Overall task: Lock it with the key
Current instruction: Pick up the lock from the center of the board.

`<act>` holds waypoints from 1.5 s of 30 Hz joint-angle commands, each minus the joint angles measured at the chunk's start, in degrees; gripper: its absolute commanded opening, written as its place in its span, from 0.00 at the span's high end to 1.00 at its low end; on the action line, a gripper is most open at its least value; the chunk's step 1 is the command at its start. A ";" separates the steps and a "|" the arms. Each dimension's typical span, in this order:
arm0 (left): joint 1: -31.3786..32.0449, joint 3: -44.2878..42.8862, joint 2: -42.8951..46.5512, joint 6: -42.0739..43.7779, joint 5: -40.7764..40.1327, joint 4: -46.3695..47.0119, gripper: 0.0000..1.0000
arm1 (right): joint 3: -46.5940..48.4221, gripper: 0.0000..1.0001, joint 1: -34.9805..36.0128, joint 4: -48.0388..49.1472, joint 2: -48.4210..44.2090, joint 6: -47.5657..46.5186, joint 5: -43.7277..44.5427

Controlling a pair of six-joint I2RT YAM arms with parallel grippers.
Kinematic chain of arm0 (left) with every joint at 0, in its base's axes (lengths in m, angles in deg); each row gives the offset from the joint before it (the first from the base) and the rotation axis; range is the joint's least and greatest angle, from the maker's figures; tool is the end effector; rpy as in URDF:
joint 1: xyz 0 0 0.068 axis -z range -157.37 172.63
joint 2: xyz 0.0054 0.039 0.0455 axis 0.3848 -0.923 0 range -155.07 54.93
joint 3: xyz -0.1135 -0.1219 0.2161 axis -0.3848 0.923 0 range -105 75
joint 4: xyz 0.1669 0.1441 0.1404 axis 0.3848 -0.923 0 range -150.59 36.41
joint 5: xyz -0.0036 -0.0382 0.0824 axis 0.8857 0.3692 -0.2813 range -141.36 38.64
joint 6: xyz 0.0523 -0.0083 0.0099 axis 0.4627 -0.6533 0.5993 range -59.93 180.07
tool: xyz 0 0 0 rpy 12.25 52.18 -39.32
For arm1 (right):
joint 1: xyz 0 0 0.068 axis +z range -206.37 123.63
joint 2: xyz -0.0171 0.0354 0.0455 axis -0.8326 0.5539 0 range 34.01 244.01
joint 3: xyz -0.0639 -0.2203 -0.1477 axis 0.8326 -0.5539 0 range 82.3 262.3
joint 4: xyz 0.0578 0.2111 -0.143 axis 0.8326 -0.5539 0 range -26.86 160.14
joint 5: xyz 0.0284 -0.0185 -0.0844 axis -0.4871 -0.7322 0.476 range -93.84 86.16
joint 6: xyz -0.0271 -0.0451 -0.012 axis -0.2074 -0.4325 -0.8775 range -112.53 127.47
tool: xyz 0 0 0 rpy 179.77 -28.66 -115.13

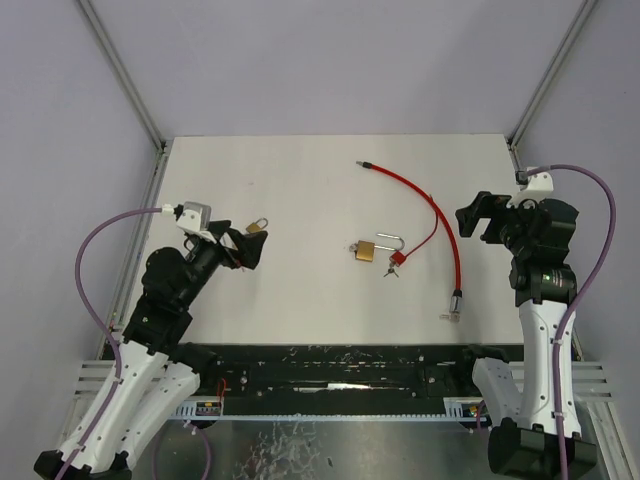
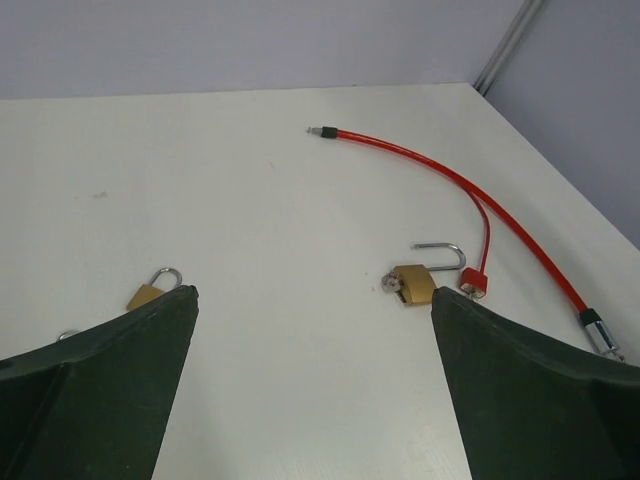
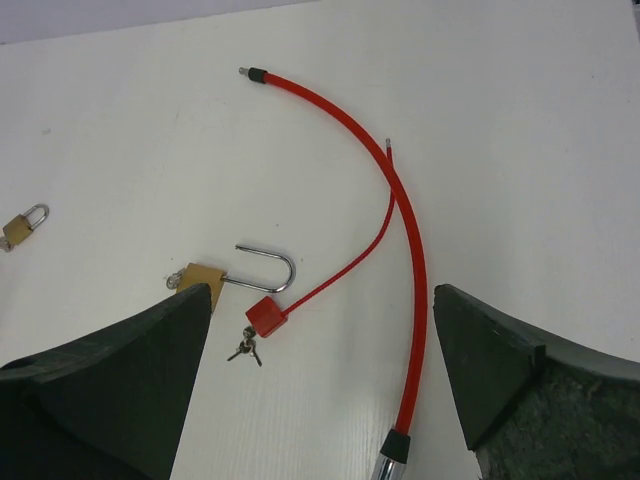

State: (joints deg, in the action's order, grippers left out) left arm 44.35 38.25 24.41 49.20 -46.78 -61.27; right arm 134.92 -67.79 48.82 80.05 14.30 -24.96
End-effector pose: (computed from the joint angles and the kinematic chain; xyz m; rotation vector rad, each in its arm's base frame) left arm 0.1281 -0.0541 0.3310 0.2156 1.6048 -0.5046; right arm 0.1760 -0.0226 0.3638 0.0300 1.8190 0.2797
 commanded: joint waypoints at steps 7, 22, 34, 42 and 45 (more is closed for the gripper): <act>-2.11 3.60 2.03 2.93 -0.44 2.83 0.00 | -1.51 0.01 -1.29 8.04 -0.14 5.54 -2.24; -2.50 7.46 0.92 4.01 -0.50 7.03 0.00 | -16.01 0.01 -1.56 26.14 -3.55 -3.20 -15.84; -3.98 1.47 -12.28 1.14 -1.83 0.70 0.00 | -14.95 0.01 -1.55 23.19 -2.23 -8.74 -24.09; -8.22 -8.90 -31.02 0.59 -0.35 -4.07 0.00 | -15.64 0.01 -1.59 22.69 -2.18 -12.07 -24.90; -8.53 -16.35 -40.78 2.18 -2.40 -8.98 0.00 | -15.35 0.01 -1.58 20.63 -1.60 -15.22 -26.49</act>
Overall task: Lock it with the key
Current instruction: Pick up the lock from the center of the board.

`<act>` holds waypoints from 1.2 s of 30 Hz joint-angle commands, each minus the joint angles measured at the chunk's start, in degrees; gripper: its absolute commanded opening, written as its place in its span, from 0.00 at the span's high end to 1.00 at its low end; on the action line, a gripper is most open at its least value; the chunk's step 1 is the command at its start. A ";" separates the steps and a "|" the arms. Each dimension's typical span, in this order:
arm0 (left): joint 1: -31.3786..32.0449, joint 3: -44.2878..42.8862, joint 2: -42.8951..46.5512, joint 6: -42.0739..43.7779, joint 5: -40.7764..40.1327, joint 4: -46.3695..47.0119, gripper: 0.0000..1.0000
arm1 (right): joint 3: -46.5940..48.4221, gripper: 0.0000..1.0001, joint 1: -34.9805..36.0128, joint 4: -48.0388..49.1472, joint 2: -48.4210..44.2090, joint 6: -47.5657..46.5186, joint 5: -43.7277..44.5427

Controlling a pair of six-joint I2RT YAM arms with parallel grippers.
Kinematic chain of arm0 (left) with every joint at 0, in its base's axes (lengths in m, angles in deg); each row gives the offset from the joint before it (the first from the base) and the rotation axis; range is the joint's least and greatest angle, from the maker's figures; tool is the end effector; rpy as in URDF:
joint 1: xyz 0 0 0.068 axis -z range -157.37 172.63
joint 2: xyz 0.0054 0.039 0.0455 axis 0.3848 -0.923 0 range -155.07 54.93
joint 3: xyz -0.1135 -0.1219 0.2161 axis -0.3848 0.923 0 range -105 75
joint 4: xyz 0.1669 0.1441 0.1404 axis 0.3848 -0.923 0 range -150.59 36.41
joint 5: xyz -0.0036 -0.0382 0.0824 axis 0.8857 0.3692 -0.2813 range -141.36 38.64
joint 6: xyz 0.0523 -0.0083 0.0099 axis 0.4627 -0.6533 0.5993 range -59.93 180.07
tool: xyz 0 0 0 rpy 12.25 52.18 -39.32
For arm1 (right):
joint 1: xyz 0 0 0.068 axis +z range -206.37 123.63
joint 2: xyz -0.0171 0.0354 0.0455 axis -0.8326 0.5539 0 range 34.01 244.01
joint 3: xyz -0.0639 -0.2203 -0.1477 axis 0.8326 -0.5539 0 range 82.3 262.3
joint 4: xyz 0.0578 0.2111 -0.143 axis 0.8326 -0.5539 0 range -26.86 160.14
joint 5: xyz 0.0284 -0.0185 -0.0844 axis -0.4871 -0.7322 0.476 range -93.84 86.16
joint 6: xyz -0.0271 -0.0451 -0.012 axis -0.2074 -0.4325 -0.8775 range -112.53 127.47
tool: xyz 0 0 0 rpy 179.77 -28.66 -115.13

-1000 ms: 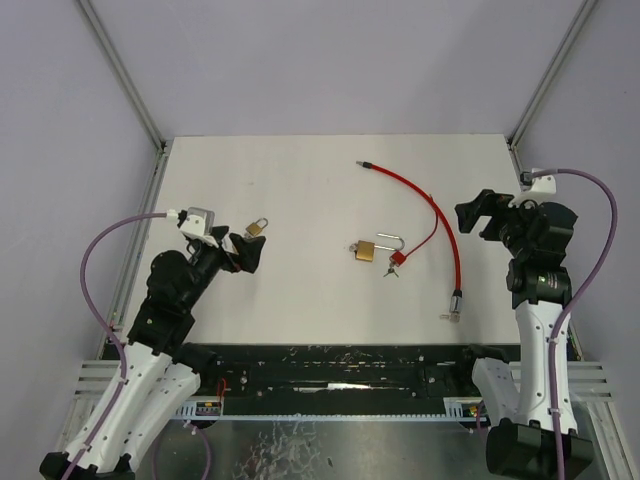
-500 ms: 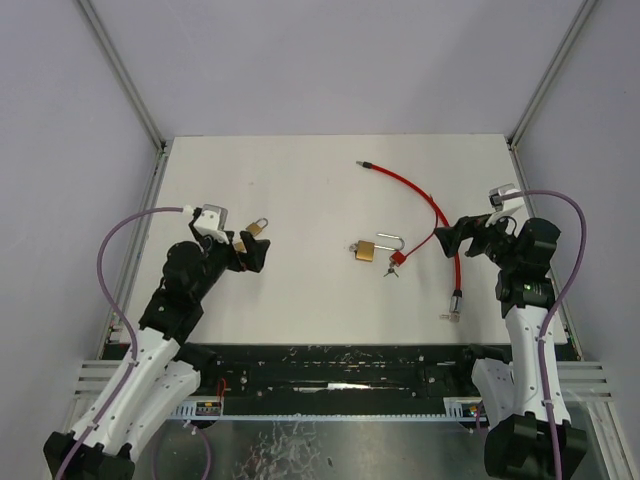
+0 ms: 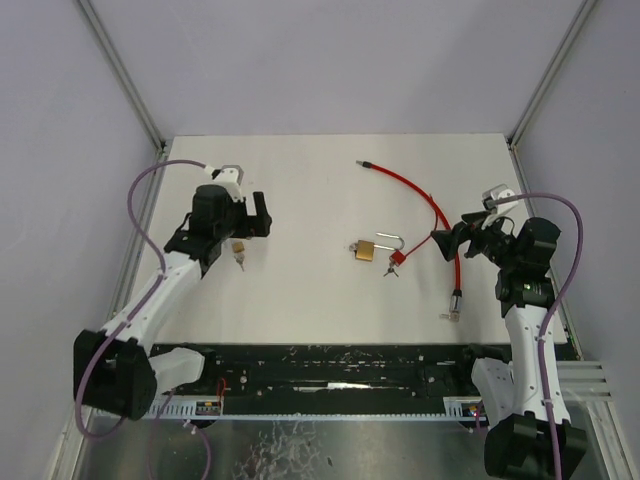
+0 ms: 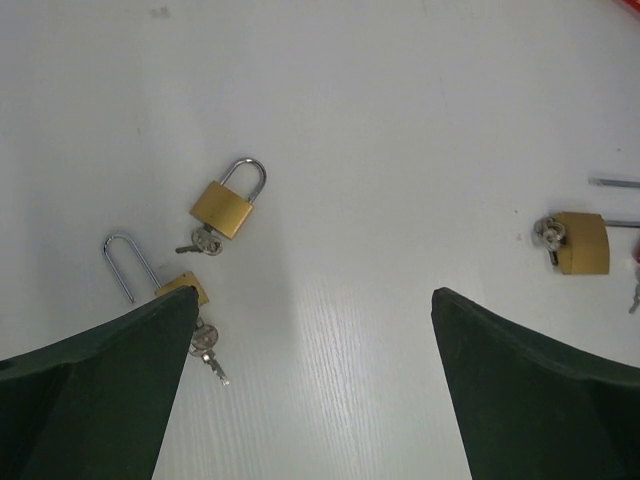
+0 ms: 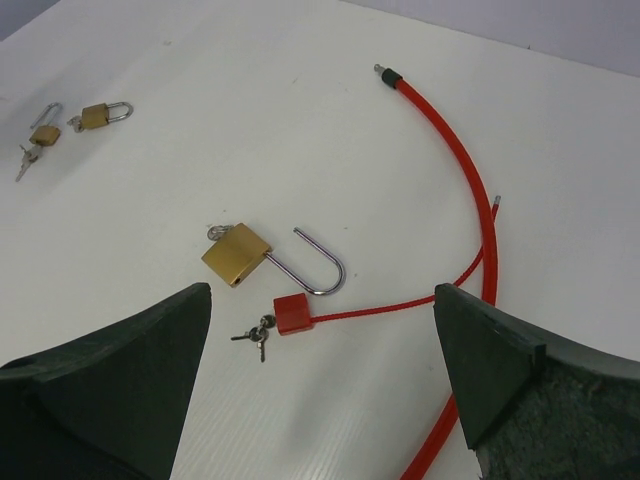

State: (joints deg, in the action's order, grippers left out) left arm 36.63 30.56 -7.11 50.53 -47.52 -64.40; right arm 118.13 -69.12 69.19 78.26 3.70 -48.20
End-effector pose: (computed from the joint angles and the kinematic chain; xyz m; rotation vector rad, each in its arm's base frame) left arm 0.2363 -0.0614 0.2777 0.1224 2.0776 -0.3211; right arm 0.1813 -0.0156 0.3049 -0.4303 1.6529 0.4544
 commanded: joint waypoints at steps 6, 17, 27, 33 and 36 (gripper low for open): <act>-0.82 -21.03 -26.29 6.25 -2.68 -14.31 0.04 | 4.63 0.01 -0.17 -5.97 3.80 -8.82 -3.71; -1.02 -39.99 -46.20 20.60 -6.37 -27.65 0.22 | 5.61 0.01 -0.13 -7.68 6.71 -9.21 -1.71; -7.98 -39.95 -48.43 29.97 5.81 -28.41 0.25 | 4.99 0.01 -0.11 -6.73 5.87 -8.76 -1.05; -9.92 -40.10 -49.83 32.84 9.67 -28.69 0.26 | 4.86 0.01 -0.10 -6.59 6.03 -8.64 -0.82; -9.83 -41.31 -50.87 33.49 10.02 -29.27 0.27 | 4.83 0.01 -0.06 -6.52 6.00 -8.48 -0.78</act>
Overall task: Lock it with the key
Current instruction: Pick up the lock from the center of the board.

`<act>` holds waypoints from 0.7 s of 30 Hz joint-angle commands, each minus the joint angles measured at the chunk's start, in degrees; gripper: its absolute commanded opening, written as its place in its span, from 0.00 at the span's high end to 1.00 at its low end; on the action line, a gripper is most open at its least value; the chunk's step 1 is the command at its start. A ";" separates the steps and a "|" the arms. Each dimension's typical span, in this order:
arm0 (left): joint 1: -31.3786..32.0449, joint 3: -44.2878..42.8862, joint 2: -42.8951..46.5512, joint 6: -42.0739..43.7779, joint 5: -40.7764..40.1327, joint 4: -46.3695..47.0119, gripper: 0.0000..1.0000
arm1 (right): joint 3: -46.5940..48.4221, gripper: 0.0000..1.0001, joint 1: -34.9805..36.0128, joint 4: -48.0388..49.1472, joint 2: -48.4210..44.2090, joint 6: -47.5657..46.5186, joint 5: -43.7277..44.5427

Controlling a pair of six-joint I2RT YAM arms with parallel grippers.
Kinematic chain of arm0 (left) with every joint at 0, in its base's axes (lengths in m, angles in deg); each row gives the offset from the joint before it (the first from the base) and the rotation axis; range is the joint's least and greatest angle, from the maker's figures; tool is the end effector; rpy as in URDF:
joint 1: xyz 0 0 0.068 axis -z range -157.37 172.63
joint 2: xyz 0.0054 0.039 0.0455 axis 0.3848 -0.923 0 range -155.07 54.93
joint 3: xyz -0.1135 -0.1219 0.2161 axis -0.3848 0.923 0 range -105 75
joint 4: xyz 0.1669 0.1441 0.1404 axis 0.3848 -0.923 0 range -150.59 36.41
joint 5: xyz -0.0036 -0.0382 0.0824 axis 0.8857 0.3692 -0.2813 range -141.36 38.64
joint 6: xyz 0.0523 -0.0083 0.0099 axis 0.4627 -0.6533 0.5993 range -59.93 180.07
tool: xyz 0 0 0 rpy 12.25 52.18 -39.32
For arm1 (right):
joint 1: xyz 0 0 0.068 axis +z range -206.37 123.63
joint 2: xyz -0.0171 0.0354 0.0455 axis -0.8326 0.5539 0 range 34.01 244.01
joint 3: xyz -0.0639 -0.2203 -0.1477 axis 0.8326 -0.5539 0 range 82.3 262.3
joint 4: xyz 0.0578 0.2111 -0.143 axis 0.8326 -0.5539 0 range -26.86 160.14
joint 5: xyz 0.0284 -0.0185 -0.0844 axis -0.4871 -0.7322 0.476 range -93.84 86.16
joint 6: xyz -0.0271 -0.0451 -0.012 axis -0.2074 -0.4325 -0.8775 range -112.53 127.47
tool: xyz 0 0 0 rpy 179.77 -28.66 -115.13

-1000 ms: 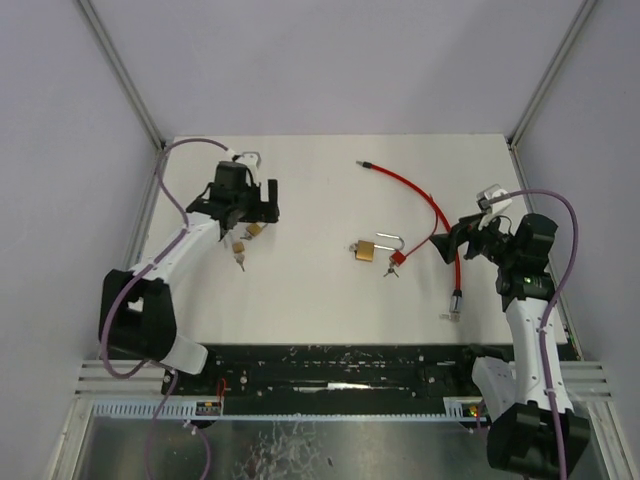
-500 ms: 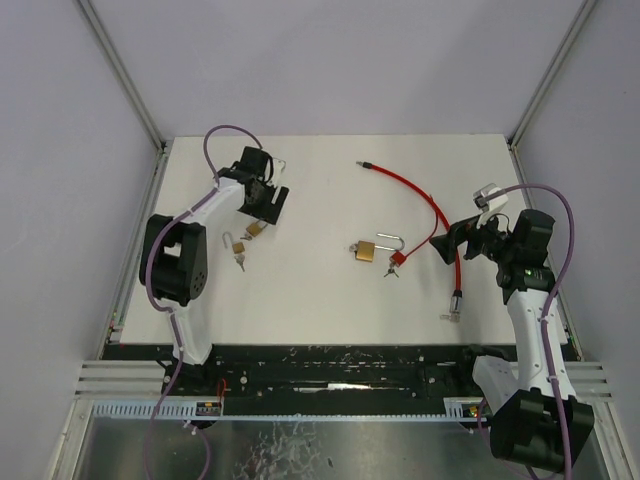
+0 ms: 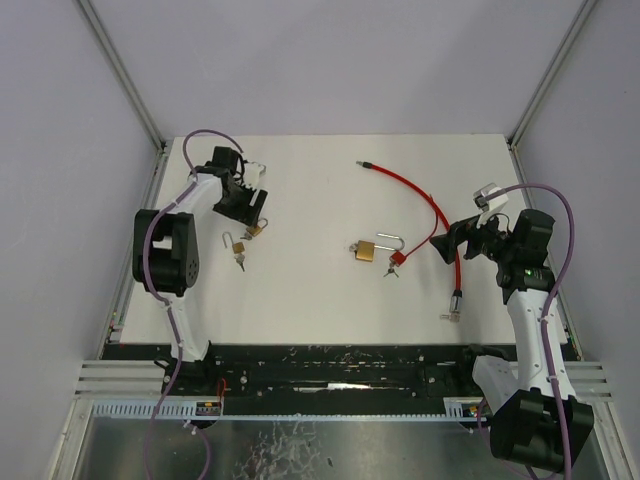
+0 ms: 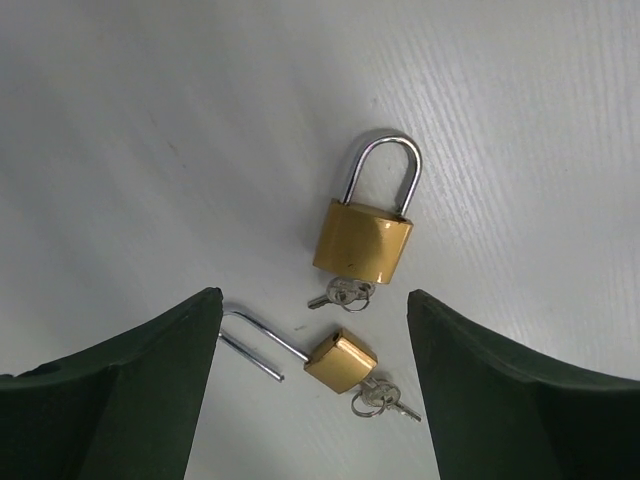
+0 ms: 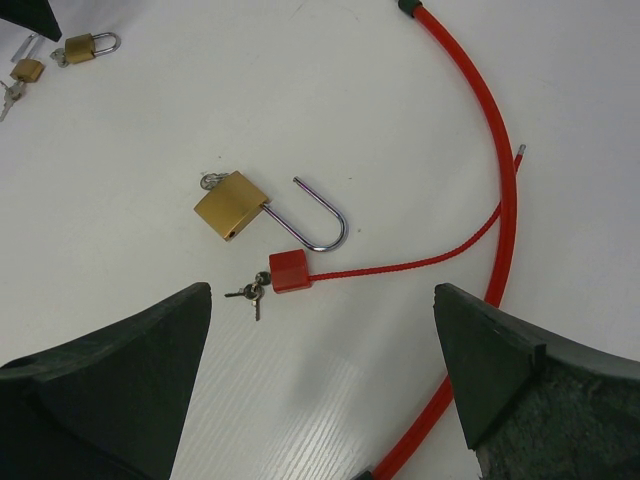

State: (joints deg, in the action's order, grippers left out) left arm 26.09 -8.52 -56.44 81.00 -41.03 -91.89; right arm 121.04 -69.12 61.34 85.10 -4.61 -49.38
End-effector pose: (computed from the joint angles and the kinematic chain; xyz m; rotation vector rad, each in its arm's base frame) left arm 0.4038 -0.0308 0.1983 0.6205 2.6280 -0.1544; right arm 0.1994 -0.0191 0.2893 -0.5015 1.7824 0.4672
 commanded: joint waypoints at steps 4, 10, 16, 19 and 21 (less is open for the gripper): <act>0.64 -2.99 -2.90 4.22 5.36 -2.15 0.29 | 1.79 0.01 -0.08 1.60 -0.99 0.07 0.31; 1.14 -3.34 -5.17 4.72 5.18 -2.47 0.30 | 1.69 0.01 -0.05 1.75 -0.68 0.18 0.26; 2.36 -3.92 -6.67 4.64 4.56 -2.43 0.32 | 1.66 0.01 0.01 1.84 -0.59 0.22 0.24; 3.36 -3.94 -7.38 4.90 3.84 -2.38 0.35 | 1.52 0.01 0.03 1.84 -0.56 0.17 0.27; 3.75 -3.74 -7.73 4.81 3.54 -2.14 0.37 | 1.52 0.01 0.02 1.79 -0.60 0.17 0.38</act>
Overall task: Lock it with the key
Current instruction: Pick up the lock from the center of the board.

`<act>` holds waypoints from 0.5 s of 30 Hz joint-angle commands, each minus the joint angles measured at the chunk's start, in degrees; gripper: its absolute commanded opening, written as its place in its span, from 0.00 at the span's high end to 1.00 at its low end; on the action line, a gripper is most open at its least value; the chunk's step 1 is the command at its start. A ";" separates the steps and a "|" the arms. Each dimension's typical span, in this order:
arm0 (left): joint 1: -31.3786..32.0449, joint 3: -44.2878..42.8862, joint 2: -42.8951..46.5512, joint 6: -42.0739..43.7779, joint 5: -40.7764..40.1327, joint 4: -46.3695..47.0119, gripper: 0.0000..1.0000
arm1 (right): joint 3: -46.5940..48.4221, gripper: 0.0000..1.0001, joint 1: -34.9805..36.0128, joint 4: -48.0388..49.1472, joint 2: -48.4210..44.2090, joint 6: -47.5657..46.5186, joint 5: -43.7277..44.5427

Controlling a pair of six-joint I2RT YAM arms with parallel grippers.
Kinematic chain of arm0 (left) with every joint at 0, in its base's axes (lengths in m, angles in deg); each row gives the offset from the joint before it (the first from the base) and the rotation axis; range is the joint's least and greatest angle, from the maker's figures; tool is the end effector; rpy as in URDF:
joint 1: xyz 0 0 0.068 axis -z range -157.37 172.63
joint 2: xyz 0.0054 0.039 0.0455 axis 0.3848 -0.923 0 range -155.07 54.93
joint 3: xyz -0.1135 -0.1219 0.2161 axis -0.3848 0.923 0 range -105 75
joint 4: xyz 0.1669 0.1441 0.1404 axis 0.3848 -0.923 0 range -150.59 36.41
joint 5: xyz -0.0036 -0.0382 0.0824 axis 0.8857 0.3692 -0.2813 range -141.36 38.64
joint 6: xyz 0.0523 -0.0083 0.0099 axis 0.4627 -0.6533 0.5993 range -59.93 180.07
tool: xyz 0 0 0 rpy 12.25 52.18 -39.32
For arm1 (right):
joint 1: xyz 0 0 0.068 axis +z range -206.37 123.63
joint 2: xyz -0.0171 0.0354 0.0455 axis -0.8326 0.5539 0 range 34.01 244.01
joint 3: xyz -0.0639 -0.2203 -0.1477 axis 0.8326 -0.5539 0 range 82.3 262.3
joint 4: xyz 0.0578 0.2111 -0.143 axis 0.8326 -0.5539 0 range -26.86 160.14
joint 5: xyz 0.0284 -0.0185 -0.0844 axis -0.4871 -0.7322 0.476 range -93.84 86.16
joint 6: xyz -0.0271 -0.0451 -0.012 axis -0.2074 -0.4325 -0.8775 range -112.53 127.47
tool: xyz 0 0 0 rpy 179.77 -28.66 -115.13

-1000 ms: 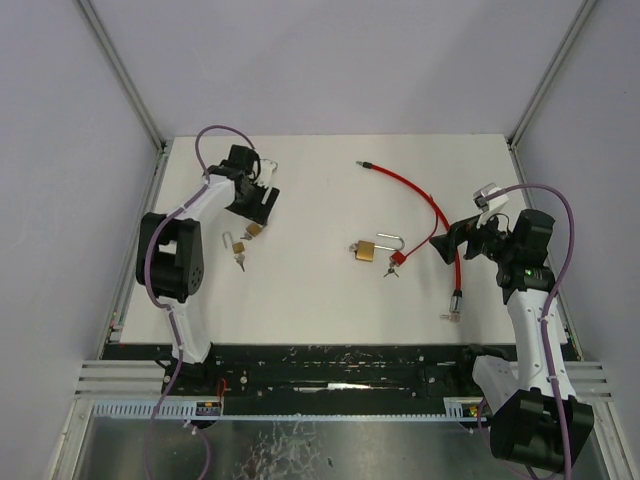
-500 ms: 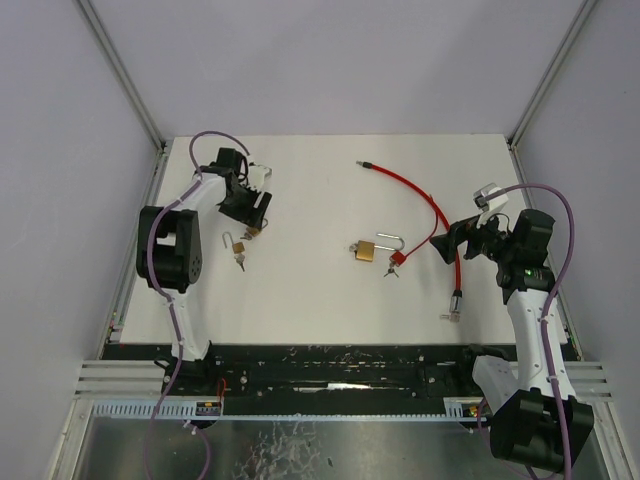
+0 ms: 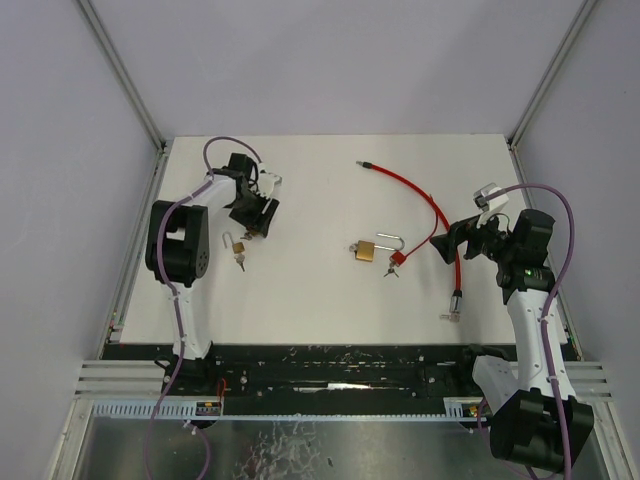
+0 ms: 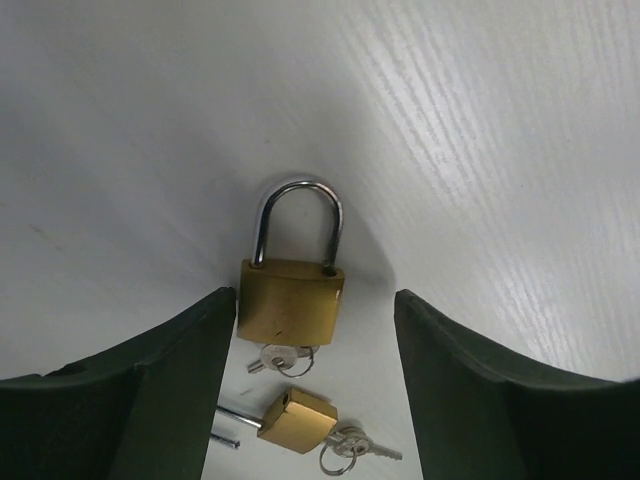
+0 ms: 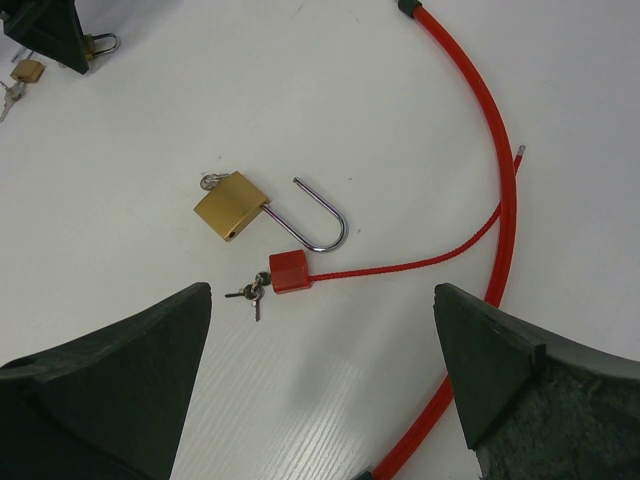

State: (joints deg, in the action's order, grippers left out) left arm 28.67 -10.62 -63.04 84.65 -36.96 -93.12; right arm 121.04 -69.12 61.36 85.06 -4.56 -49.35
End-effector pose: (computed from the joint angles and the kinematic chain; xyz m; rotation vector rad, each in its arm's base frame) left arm 0.4134 -0.0527 0.1632 0.7872 2.6642 -0.2747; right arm 0.1993 -0.0191 0.2894 -0.5007 1.7819 0.4667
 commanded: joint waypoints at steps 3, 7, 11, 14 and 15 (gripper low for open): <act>1.37 -0.70 -1.08 1.12 -0.69 -0.42 0.40 | 1.45 0.01 0.06 1.90 -0.57 0.08 0.35; 1.36 0.58 -0.39 1.00 -0.97 0.29 0.46 | 1.34 0.01 0.04 1.92 -0.66 0.15 0.31; 1.34 1.54 1.07 0.70 -1.06 0.81 0.56 | 1.25 0.01 0.04 2.03 -0.67 0.33 0.10; 1.26 2.71 2.98 0.13 -0.95 1.83 0.74 | 1.21 0.01 0.06 2.16 -0.68 0.39 -0.06; 1.25 3.13 3.67 -0.09 -0.76 2.29 0.78 | 1.19 0.01 0.04 2.18 -0.83 0.47 -0.16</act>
State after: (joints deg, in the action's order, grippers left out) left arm 29.88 -9.42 -62.72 84.98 -37.71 -92.42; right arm 121.04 -69.12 61.39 85.06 -4.54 -49.38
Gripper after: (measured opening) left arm 0.353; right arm 0.992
